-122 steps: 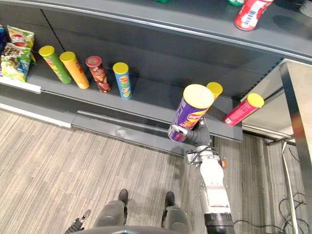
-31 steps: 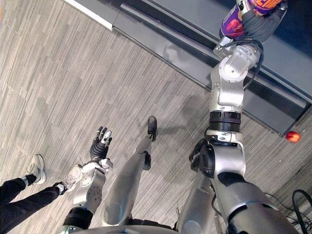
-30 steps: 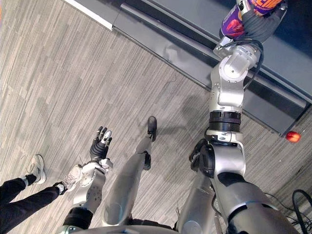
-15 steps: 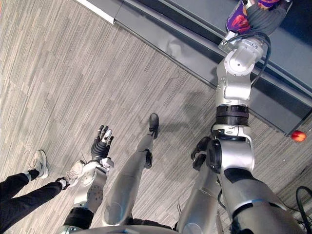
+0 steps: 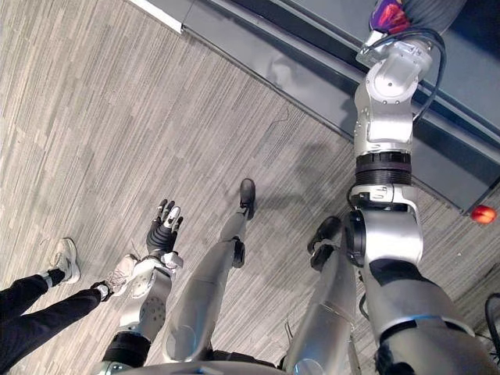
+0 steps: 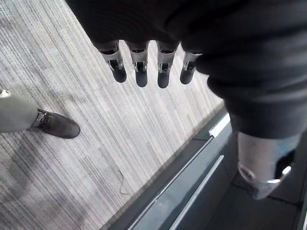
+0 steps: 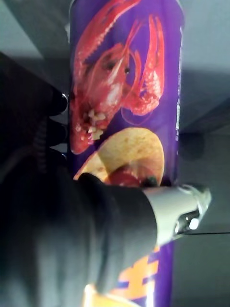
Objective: Put the gum and the chips on the shelf.
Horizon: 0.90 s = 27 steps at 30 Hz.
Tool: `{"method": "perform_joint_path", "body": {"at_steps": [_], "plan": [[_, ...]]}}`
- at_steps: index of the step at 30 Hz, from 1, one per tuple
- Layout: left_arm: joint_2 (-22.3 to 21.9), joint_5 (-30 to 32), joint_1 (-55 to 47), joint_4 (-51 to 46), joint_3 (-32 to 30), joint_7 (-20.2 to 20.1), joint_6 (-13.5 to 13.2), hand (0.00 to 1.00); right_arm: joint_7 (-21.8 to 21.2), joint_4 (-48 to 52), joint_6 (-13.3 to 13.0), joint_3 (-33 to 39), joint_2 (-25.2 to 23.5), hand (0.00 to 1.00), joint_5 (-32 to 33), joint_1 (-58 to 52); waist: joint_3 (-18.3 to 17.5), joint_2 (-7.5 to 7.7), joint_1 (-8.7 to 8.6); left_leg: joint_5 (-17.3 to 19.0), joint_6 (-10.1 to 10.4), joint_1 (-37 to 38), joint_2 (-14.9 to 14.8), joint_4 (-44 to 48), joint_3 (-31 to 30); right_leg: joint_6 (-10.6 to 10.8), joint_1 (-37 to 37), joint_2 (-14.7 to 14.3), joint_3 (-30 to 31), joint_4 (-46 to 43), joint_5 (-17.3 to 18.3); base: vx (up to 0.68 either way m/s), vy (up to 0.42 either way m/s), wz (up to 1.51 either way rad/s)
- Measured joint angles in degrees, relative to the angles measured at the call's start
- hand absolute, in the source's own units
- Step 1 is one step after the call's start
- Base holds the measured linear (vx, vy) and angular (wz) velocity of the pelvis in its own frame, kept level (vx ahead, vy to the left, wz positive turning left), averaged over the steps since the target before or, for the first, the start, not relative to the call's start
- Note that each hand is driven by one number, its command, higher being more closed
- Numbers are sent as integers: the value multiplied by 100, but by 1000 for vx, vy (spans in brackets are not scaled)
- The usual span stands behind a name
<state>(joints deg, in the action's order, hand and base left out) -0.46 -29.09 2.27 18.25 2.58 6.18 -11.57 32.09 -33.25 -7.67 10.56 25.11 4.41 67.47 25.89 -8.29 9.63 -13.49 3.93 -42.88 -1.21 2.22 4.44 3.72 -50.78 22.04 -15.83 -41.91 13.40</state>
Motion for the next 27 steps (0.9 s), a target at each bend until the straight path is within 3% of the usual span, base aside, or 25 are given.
{"method": "perform_joint_path", "body": {"at_steps": [1, 2, 20, 27], "plan": [[0, 0, 0, -11, 1, -5, -3, 0, 1, -66, -42, -23, 24, 100, 0, 15, 0, 0, 0, -7, -4, -1, 6, -6, 2, -13, -12, 9, 4, -14, 8, 0, 0, 0], [0, 0, -1, -13, 2, -16, -9, 0, -13, -139, -59, -81, 76, 0, 1, 21, 0, 0, 1, -8, -4, 0, 6, -5, 0, -14, -13, 9, 6, -20, 9, 0, 0, 0], [3, -2, -23, -167, 146, -31, -29, 0, -127, -594, -49, -311, 147, 0, 69, -7, 0, 0, -9, -46, -6, -57, -64, 27, 129, -24, -109, -48, 66, -6, 24, -7, -9, -1], [10, -2, -36, -129, 221, -34, -26, 0, -152, -776, -141, -460, 33, 0, 67, -499, -8, 15, -14, -8, 38, 229, -253, 113, 183, -25, 252, -272, 65, 186, 2, -17, -59, -12]]}}
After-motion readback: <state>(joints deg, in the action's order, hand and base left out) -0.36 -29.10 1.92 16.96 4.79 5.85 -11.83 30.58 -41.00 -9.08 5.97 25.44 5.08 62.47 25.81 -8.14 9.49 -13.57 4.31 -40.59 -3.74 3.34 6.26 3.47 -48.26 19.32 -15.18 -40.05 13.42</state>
